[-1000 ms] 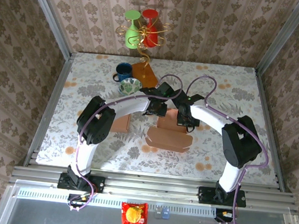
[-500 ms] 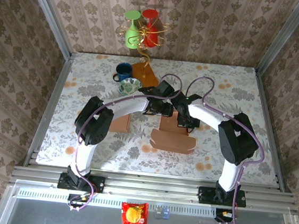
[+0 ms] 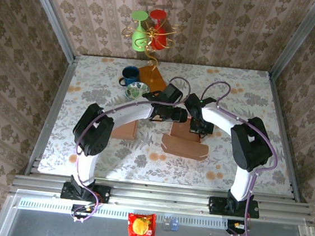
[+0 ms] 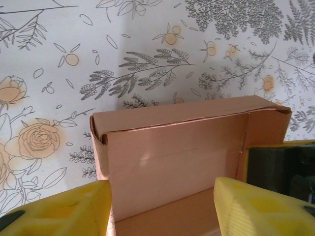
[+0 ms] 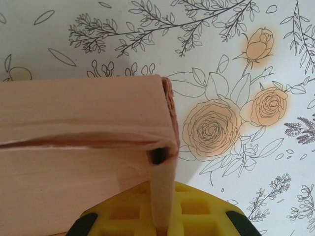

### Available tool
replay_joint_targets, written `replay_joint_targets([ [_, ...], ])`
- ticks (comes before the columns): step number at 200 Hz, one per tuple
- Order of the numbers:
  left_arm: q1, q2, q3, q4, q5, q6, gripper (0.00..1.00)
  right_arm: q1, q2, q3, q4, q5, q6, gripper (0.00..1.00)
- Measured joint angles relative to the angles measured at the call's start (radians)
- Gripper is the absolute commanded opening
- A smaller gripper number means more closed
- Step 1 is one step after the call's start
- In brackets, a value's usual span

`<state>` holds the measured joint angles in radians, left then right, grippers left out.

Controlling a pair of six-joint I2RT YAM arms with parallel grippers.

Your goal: Fold the paper box

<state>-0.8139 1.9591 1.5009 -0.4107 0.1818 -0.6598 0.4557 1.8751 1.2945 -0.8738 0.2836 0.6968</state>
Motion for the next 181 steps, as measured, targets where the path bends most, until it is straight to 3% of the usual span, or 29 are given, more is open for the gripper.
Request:
replay_joint_targets([
  [48,0.031,-0.006,0.000,0.047,0.059,-0.032,0.62,-0.035,0.002,0.002,-0.019,-0.037,0.041,0.00],
  [108,0.079,-0.122,-0.048,0.061,0.034,-0.043,0.61,-0.149,-0.003,-0.011,-0.044,-0.162,0.173,0.00],
  [152,0.148,-0.281,-0.137,0.064,-0.030,-0.028,0.60,-0.292,-0.066,-0.117,-0.043,-0.323,0.441,0.00],
  [181,0.154,-0.333,-0.223,0.071,-0.048,-0.025,0.59,-0.309,-0.089,-0.153,-0.052,-0.377,0.649,0.00],
])
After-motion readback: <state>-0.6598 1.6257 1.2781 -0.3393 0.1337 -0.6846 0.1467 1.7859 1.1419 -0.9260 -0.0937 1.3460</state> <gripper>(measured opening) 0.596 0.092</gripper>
